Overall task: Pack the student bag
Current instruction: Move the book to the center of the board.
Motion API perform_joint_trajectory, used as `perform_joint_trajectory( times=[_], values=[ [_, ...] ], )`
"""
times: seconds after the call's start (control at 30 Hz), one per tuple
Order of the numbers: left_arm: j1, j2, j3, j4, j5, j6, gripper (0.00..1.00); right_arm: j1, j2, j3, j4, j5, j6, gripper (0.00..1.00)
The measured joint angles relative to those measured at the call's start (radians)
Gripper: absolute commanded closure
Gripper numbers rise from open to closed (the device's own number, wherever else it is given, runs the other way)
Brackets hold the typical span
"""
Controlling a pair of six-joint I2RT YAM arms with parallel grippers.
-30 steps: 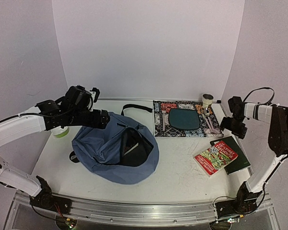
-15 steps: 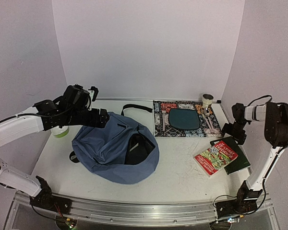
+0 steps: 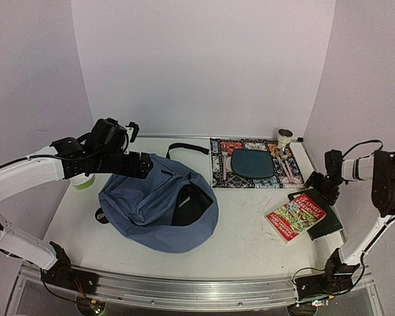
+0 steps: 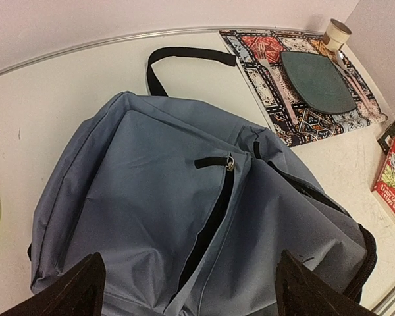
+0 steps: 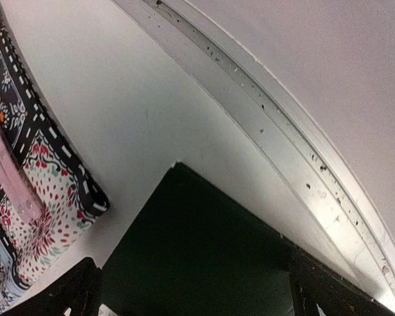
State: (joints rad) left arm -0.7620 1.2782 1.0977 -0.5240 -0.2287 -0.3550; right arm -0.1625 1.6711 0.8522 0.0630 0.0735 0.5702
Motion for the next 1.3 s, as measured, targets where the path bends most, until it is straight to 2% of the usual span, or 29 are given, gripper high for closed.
perform_joint_trajectory(
  times=[0.27,0.53,0.63,0.87,1.1,1.3],
  values=[
    [0.000,0.010,0.002,0.002,0.041,0.006,0.09,0.049,-0.121,-0.124,0.031,-0.070,0.119,0.02],
    [0.000,0.016,0.003,0.003,0.070,0.004,0.09,0.279,-0.132,-0.135,0.040,-0.068,0.261,0.02],
    [0.000,0.007,0.002,0.003,0.072,0.003,0.09,0.323,-0.135,-0.135,0.035,-0.089,0.294,0.02],
    [0.000,-0.011,0.002,0.006,0.080,-0.011,0.09,0.332,-0.206,-0.158,-0.077,-0.113,0.320,0.02],
    [0.000,-0.011,0.002,0.010,0.105,-0.013,0.09,0.332,-0.415,-0.279,-0.201,-0.118,0.348,0.02],
    [0.000,-0.011,0.002,0.011,0.123,-0.013,0.09,0.332,-0.538,-0.368,-0.249,-0.127,0.383,0.09]
  ],
)
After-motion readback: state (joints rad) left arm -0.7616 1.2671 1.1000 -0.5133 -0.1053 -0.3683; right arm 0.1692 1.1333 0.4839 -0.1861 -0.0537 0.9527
